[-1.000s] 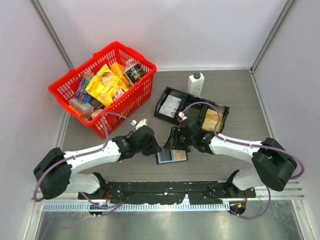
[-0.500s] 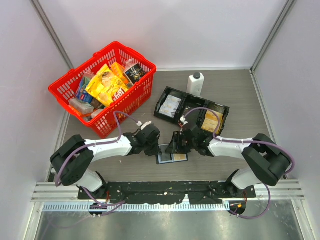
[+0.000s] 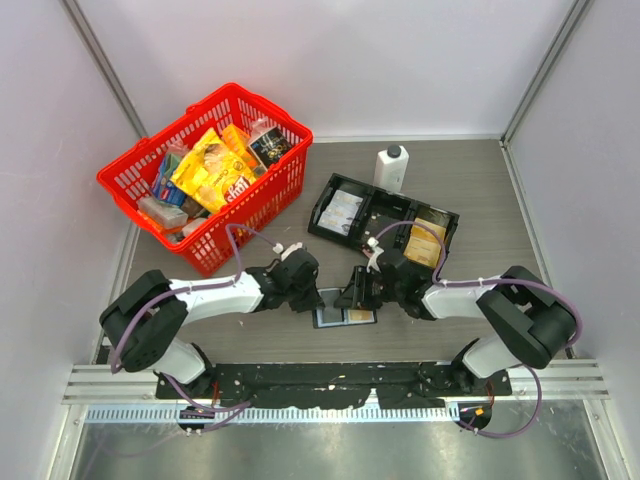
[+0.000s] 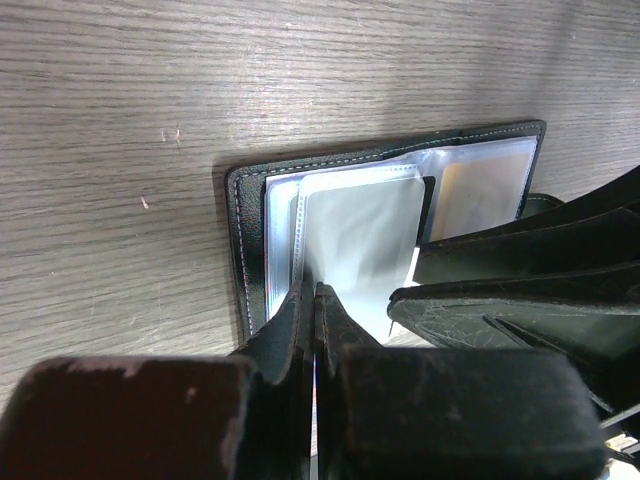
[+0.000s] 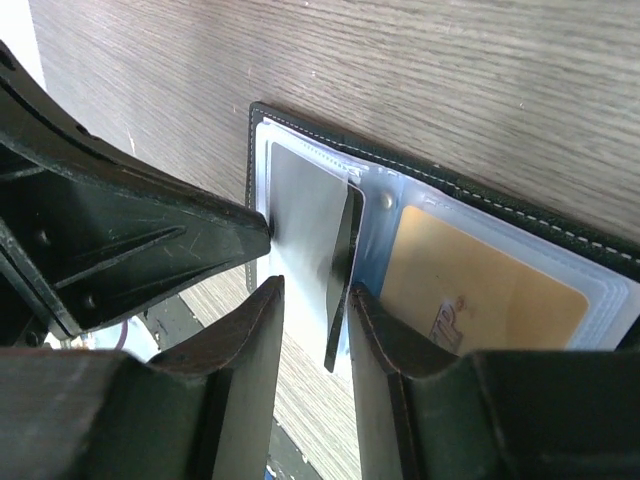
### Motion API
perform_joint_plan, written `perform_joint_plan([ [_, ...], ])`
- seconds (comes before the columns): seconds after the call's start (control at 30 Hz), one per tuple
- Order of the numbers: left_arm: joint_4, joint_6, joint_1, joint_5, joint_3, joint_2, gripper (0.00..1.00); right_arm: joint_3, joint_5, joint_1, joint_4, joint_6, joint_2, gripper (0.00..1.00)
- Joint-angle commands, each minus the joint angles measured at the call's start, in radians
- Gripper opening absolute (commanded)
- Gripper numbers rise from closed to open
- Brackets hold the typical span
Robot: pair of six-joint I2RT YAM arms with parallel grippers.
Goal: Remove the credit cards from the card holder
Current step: Remove the credit card from the card holder.
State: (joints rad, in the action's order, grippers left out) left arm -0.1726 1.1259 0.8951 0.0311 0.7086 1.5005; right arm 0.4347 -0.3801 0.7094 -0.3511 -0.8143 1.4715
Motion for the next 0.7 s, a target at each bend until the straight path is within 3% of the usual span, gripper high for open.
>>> perform_joint_plan([
  [0.0, -0.028, 0.005, -0.002, 0.003, -0.047, 0.052, 0.00, -0.042, -0.114, -0.008, -0.182, -0.003, 0.023, 0.36],
  [0.3, 0.005, 0.048, -0.001, -0.026, -0.081, 0.055, 0.00, -0.096, -0.195, -0.037, -0.445, -0.086, 0.076, 0.29],
  [0.67, 0.005, 0.048, -0.002, -0.023, -0.090, 0.018, 0.00, -0.071, -0.220, -0.044, -0.488, -0.103, 0.087, 0.18],
])
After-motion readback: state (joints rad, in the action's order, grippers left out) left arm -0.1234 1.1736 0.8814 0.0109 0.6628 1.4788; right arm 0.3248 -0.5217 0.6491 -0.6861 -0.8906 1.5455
